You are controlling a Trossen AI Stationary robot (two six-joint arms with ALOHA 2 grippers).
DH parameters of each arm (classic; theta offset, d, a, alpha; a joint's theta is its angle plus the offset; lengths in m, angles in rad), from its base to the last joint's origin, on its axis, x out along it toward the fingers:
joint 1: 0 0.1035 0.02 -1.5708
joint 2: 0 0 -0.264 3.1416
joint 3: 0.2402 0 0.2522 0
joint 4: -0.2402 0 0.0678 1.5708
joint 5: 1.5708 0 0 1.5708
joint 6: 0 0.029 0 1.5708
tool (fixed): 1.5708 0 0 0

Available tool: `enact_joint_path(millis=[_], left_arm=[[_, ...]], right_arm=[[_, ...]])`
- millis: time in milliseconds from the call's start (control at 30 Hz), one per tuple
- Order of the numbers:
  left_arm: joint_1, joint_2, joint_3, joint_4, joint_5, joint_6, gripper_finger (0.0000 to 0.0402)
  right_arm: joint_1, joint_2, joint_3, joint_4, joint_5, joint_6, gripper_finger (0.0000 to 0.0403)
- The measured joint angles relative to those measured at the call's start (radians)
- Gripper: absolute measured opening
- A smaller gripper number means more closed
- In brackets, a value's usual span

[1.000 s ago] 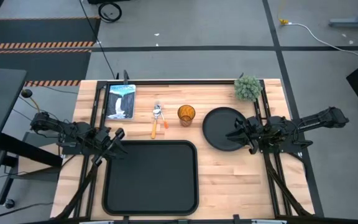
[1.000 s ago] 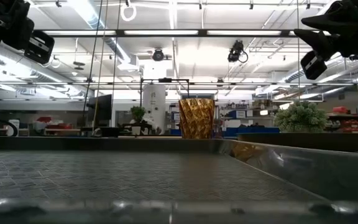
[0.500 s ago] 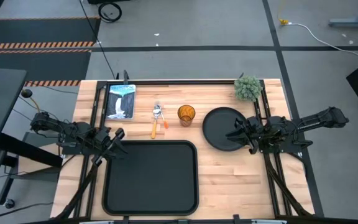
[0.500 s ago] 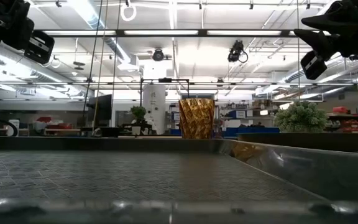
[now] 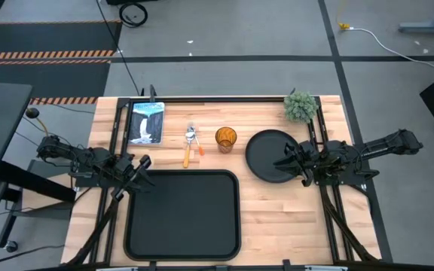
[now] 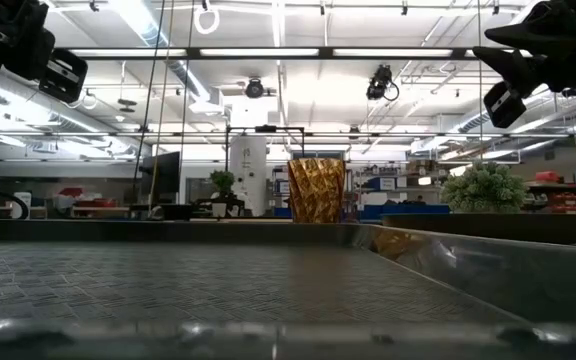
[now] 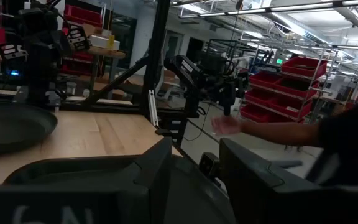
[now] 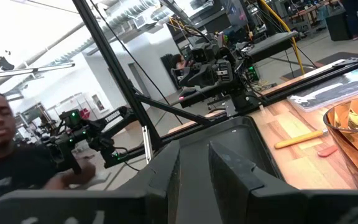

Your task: Pick and place plate/cup/fork/spoon on tray

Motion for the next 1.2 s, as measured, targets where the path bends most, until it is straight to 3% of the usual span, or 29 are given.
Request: enact_joint_path(millis=[300,433,667,867,1067,1200], left_arm=[[0.0,0.0,0.0,0.0,0.0,0.0,0.0142],[0.0,0.0,0.0,0.0,0.0,0.0,0.0142],[0.0,0.0,0.0,0.0,0.0,0.0,0.0142],[0.0,0.0,0.0,0.003,0.0,0.0,0.0142],[0.0,0.0,0.0,0.004,0.0,0.0,0.0142],[0.0,0.0,0.0,0.003,0.0,0.0,0.0142]], right_arm=[[0.0,0.0,0.0,0.007,0.016,-0.006,0.0091],[-0.009,0.0,0.0,0.104,0.213,-0.097,0.0091],[-0.032,0.029,0.0,0.253,0.414,-0.301,0.0091],[-0.095,0.126,0.033,0.321,0.43,-0.332,0.0091],[-0.202,0.285,0.157,0.167,0.463,-0.327,0.0091],[-0.271,0.407,0.235,0.1,0.363,-0.307,0.0091]])
